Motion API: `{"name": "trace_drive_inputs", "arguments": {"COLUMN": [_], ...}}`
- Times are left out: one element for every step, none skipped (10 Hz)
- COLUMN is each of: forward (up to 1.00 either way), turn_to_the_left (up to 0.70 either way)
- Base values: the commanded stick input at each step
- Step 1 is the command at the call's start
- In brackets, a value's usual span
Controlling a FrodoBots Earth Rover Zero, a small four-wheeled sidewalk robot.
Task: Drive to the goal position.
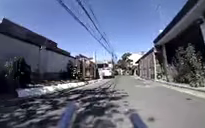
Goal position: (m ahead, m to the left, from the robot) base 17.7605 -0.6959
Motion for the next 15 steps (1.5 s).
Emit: {"name": "trace_drive_inputs", "arguments": {"forward": [1.0, 1.0, 1.0, 1.0, 1.0, 1.0, 1.0, 1.0, 1.0, 1.0, 1.0, 1.0, 1.0, 1.0, 0.31], "turn_to_the_left": [0.0, 0.0, 0.0, 0.0, 0.0, 0.0, 0.0, 0.0, 0.0, 0.0, 0.0, 0.0, 0.0, 0.0, 0.0]}}
